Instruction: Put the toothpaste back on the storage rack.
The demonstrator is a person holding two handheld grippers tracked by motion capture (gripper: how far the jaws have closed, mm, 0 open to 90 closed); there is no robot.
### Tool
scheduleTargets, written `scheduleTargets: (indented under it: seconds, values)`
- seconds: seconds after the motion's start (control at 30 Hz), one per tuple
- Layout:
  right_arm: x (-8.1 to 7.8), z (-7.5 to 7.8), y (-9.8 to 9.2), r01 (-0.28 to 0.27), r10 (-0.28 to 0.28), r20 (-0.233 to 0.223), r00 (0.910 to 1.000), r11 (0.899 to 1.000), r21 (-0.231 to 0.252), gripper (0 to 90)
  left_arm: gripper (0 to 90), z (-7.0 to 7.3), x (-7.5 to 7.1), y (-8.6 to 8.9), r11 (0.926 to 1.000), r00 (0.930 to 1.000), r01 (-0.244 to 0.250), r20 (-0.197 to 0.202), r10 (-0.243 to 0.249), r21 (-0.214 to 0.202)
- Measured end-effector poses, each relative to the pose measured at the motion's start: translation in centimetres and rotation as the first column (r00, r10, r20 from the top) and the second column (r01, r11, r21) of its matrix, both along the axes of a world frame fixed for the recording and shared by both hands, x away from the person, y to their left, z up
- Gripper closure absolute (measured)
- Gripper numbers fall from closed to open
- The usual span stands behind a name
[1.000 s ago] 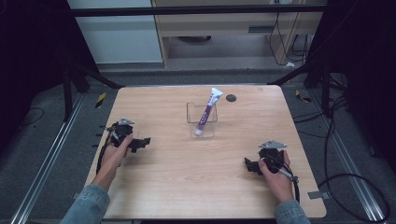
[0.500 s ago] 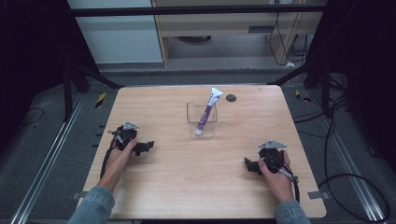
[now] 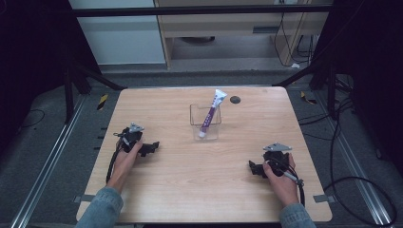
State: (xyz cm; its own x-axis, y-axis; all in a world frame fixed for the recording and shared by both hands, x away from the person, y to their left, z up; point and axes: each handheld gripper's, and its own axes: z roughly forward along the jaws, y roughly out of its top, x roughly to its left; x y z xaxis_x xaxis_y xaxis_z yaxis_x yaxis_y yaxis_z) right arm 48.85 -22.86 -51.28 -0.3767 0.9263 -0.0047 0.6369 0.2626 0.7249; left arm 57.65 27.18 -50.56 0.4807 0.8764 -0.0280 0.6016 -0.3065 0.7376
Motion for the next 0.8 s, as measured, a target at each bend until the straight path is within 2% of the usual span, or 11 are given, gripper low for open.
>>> scheduleTargets:
  seconds: [0.2, 0.43, 0.57, 0.8]
  values:
    - [0.00, 0.00, 0.00, 0.000, 0.000, 0.000, 1.0000, 1.000, 0.000, 0.6, 5.8, -0.06, 0.32, -0.39, 0.9998, 1.0000, 0.000, 0.006, -0.001, 0.019]
    - [0.00, 0.00, 0.00, 0.000, 0.000, 0.000, 1.0000, 1.000, 0.000, 0.6, 5.4, -0.07, 0.54, -0.39, 0.9997, 1.0000, 0.001, 0.003, -0.001, 0.023]
    - [0.00, 0.00, -0.01, 0.000, 0.000, 0.000, 1.0000, 1.000, -0.001, 0.6, 3.9, -0.10, 0.55, -0.66, 0.9982, 0.9999, 0.013, 0.001, -0.013, 0.059]
    - [0.00, 0.00, -0.01, -0.001, 0.001, 0.000, 1.0000, 1.000, -0.001, 0.6, 0.0, -0.16, 0.59, -0.82, 0.9980, 1.0000, 0.005, -0.006, -0.004, 0.063]
